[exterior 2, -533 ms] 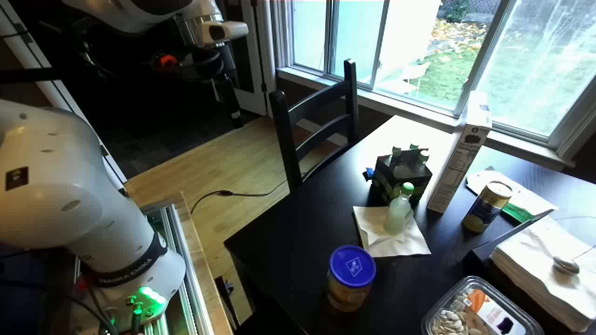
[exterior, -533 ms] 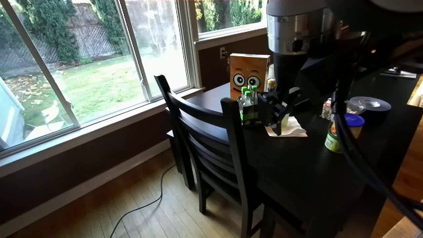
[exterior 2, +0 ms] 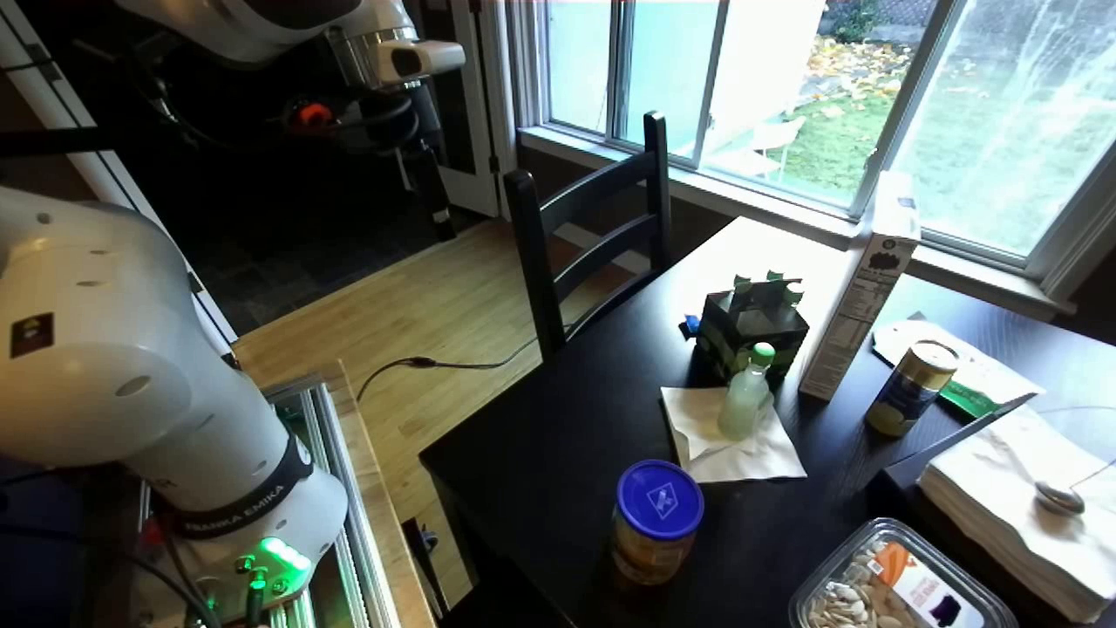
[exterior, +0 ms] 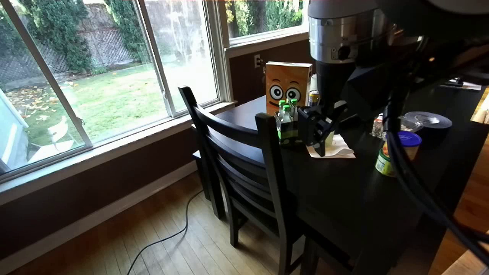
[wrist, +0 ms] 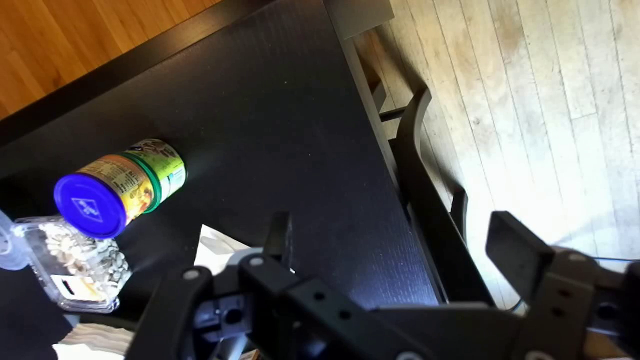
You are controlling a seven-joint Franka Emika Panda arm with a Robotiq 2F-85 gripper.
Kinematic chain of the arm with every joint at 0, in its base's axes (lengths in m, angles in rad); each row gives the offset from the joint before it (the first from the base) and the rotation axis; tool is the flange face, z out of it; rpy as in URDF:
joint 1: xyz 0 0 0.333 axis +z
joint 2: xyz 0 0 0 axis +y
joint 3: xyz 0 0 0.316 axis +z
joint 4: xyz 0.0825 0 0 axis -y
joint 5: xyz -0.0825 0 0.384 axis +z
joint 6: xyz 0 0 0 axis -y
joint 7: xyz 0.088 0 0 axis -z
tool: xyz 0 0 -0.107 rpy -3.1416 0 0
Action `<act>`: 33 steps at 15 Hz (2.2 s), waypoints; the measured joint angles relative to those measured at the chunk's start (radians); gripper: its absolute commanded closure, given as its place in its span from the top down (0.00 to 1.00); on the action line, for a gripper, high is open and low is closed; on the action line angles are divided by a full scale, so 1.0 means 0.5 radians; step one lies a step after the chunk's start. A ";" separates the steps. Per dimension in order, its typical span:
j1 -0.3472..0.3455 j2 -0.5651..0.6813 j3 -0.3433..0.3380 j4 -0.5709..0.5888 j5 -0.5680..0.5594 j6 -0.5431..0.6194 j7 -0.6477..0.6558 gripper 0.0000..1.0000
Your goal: Move the blue packet to the right
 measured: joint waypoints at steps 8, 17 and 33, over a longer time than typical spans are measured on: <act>-0.109 0.181 -0.192 0.009 -0.076 0.407 -0.078 1.00; -0.414 1.150 -0.326 0.533 -0.088 0.957 -0.128 1.00; -0.049 1.949 -0.771 1.196 -0.078 1.198 0.228 1.00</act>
